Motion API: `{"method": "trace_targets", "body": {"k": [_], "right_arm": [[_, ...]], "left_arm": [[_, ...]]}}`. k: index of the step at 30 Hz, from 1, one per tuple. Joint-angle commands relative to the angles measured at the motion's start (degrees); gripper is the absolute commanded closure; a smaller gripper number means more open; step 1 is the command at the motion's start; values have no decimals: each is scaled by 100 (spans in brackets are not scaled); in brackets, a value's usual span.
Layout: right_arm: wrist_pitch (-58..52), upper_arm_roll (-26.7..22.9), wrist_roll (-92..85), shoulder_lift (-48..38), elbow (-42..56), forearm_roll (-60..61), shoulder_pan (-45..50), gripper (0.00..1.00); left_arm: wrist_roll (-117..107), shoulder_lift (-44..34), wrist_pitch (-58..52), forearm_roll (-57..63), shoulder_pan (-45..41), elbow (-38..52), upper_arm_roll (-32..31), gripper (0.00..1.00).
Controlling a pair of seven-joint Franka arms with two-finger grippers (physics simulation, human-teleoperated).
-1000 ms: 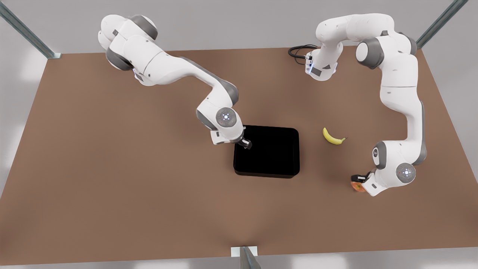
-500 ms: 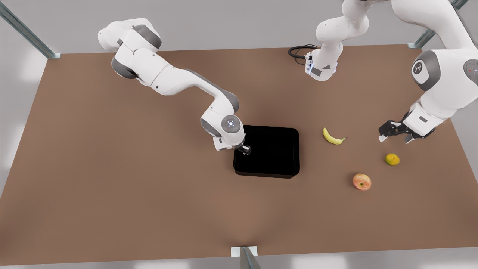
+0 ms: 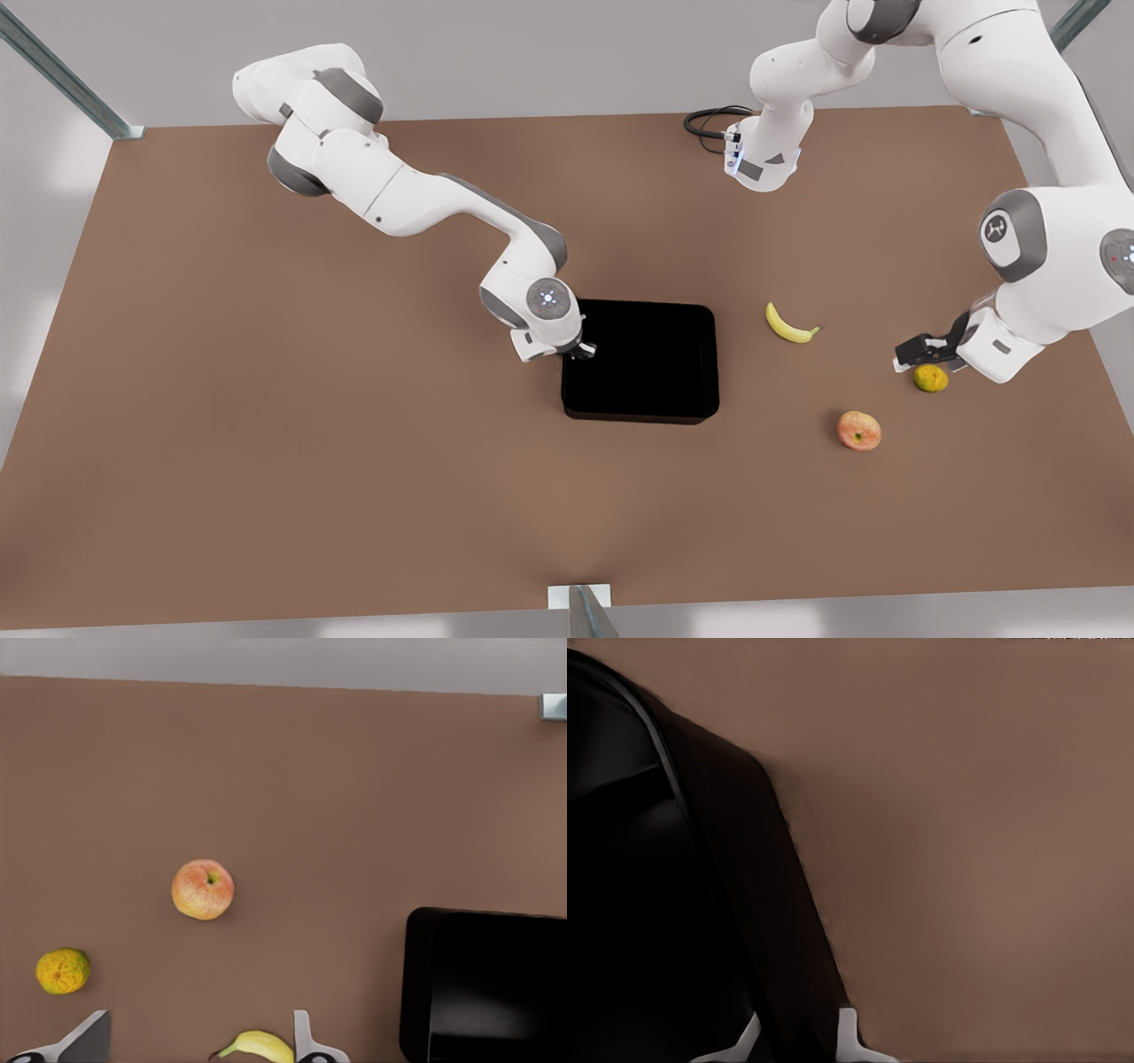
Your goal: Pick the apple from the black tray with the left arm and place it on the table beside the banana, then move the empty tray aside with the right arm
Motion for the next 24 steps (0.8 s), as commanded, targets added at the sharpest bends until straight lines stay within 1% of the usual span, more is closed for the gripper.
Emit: {"method": "trace_targets", "body": {"k": [1,3,7,10,11,13,15,17,22,24], "right_arm": [[21,38,-483,-4,12,4,-25,65],[21,47,-500,-5,12,4,-25,72],[21,82,-500,-13,12,4,-25,80],[-58,144,-518,-136,12,13,-33,82],[-190,144,-527,-259,12,13,-42,85],[-410,267,-535,-409,30,13,-218,86],[-718,258,-720,-619,47,13,-279,87],[-1148,241,-1106,-874,47,13,-350,88],[-2097,100,-2758,-1472,47,39,-754,88],[-2510,100,-3769,-1657,135,40,-1184,88]], "left_arm": [[-322,42,21,67,-2,48,-3,0],[-331,42,21,67,-2,48,-3,0],[-349,42,21,85,-19,48,-3,0],[-349,42,21,85,-19,48,-3,0],[-349,42,21,85,-19,48,-3,0],[-340,42,21,85,-19,39,-3,0],[-331,42,21,85,-11,48,-3,0],[-331,42,21,85,-11,48,-3,0],[-331,42,21,85,-11,39,-3,0],[-331,42,21,85,-11,48,-3,0]]}}
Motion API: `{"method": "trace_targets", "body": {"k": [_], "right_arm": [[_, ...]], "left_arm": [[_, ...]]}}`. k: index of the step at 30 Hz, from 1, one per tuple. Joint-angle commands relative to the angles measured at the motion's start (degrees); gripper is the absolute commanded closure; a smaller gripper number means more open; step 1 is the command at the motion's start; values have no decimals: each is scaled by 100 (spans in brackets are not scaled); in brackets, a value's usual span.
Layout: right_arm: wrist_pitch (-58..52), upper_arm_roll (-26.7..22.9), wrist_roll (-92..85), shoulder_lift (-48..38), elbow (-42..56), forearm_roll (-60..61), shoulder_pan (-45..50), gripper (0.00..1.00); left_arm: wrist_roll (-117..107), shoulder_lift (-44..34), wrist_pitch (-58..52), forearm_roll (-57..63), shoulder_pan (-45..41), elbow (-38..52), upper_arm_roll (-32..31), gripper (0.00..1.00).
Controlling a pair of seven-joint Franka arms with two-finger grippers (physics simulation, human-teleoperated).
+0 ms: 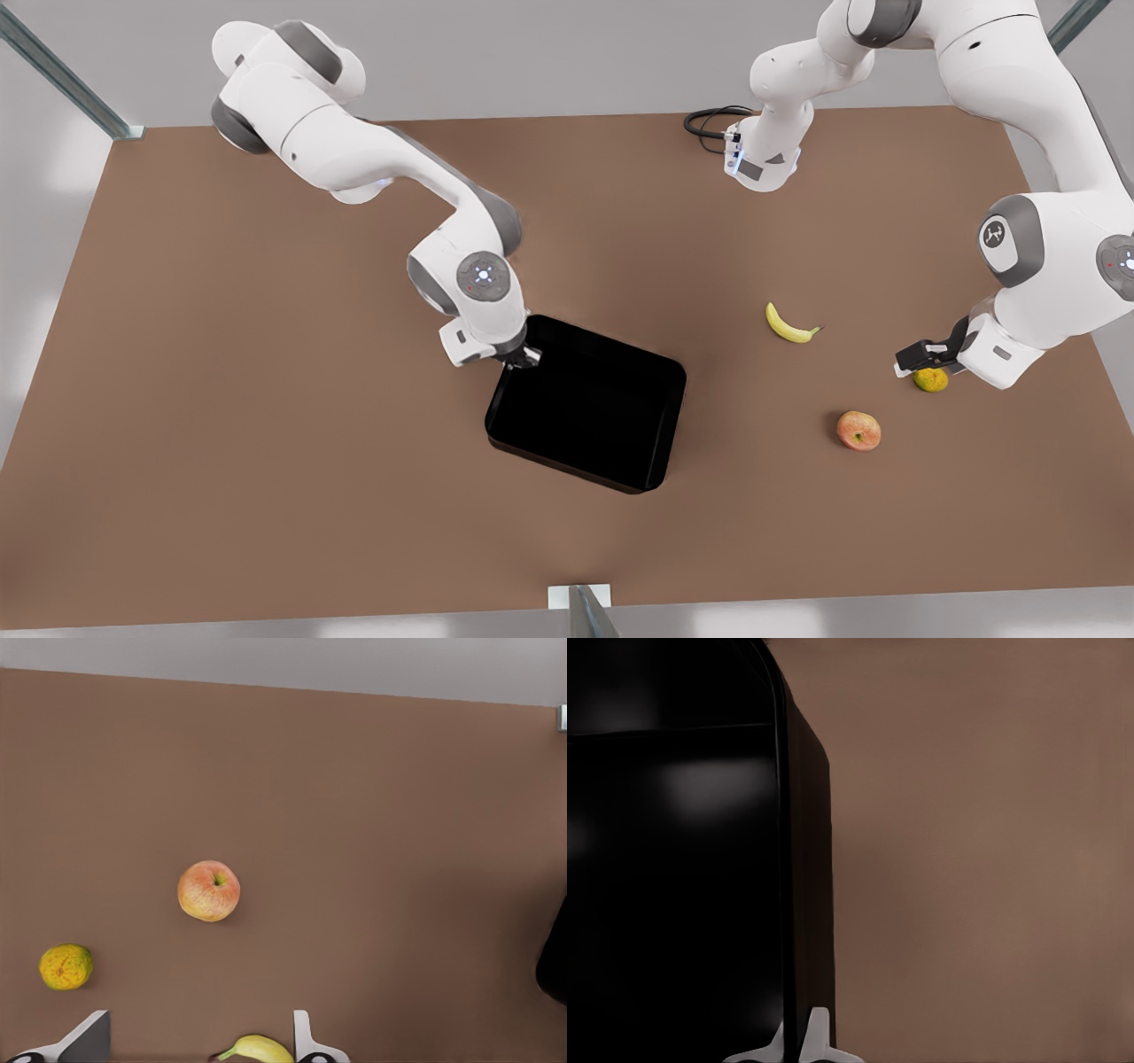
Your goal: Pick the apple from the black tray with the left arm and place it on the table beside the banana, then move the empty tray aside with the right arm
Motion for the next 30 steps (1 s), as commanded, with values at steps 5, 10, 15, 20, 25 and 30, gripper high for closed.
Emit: {"method": "trace_targets", "body": {"k": [5,10,15,20,25,30], "right_arm": [[-1462,20,-4950,-533,22,306,-1351,89],[-1585,-490,-7157,-568,136,324,-2161,89],[-1471,-1404,-8643,-533,312,675,-2187,89],[-1041,-1817,-9170,-173,84,1080,-2196,89],[-1023,-1826,-9293,126,-5,1080,-2275,89],[-865,-1879,-9381,310,4,1089,-2275,87]], "left_arm": [[-89,-7,-2,5,1,-1,-2,0],[-89,-7,-2,5,-8,-1,-2,0],[-89,2,-2,-4,-8,-1,-2,0],[-71,37,86,-13,-17,8,-11,0],[-71,37,86,110,-26,17,-11,0],[-71,37,86,110,-26,17,-11,0]]}}
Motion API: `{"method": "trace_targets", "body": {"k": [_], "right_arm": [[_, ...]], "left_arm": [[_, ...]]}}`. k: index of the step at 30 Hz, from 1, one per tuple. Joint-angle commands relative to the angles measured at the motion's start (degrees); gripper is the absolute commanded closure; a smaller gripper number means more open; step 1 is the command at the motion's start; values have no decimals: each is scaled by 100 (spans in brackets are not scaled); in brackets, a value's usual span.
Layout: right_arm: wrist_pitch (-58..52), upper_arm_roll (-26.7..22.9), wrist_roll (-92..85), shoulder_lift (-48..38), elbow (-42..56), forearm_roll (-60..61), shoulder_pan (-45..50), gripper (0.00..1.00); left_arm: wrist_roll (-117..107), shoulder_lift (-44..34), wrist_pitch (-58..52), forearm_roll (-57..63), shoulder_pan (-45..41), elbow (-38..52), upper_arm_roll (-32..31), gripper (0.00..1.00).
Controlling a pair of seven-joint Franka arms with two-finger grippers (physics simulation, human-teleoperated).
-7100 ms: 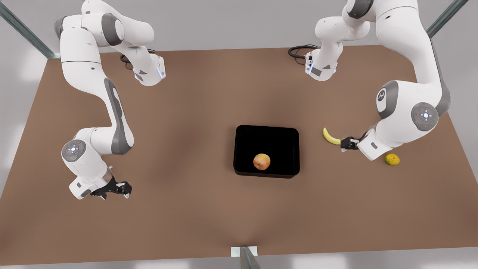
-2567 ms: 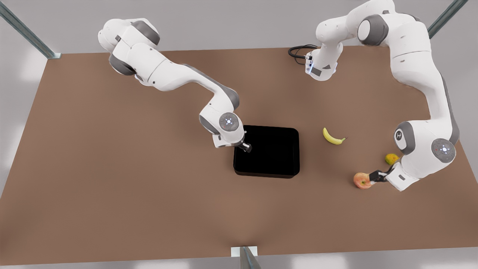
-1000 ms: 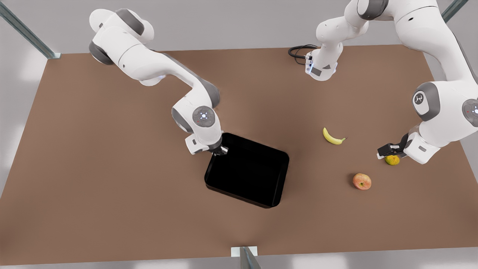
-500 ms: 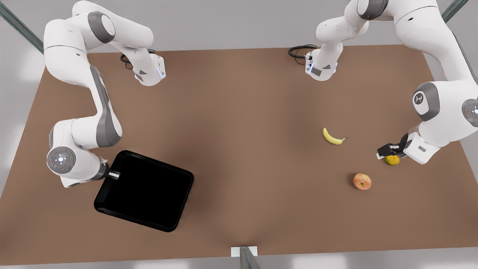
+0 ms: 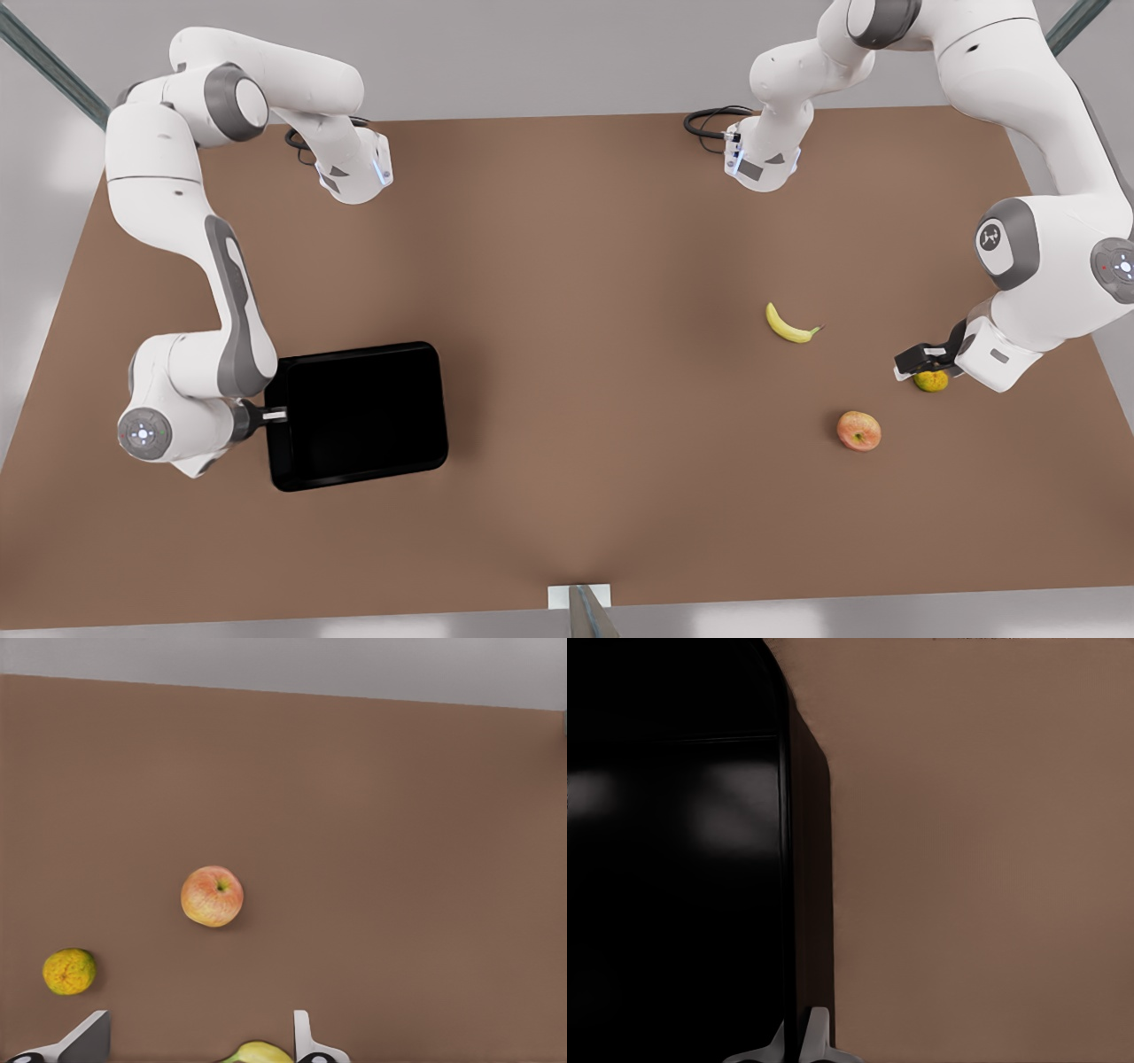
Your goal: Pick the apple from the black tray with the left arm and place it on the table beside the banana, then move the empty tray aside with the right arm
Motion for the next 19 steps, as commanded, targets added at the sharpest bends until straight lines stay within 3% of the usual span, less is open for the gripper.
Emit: {"method": "trace_targets", "body": {"k": [1,2,3,4,5,9,13,19], "right_arm": [[107,-21,-2465,25,11,-30,0,87],[195,-21,-2474,25,11,-39,0,85],[195,-21,-2465,25,11,-48,9,60],[195,-12,-2395,25,11,-39,44,18],[195,-12,-2342,25,20,-39,44,1],[98,23,-1947,-396,178,-48,105,0],[-535,164,-1349,-1978,231,-48,211,0],[-544,181,-997,-2049,231,-48,211,0]], "left_arm": [[-15,-7,6,14,0,3,-2,0],[-15,-7,6,14,0,3,-2,0],[-15,-7,6,14,0,3,-2,0],[-15,-7,6,14,0,3,-2,0],[-15,-7,6,14,0,3,-2,0],[-15,-7,6,14,0,3,-2,0],[-15,-7,6,14,0,3,-2,0],[-24,-7,6,14,0,3,-2,0]]}}
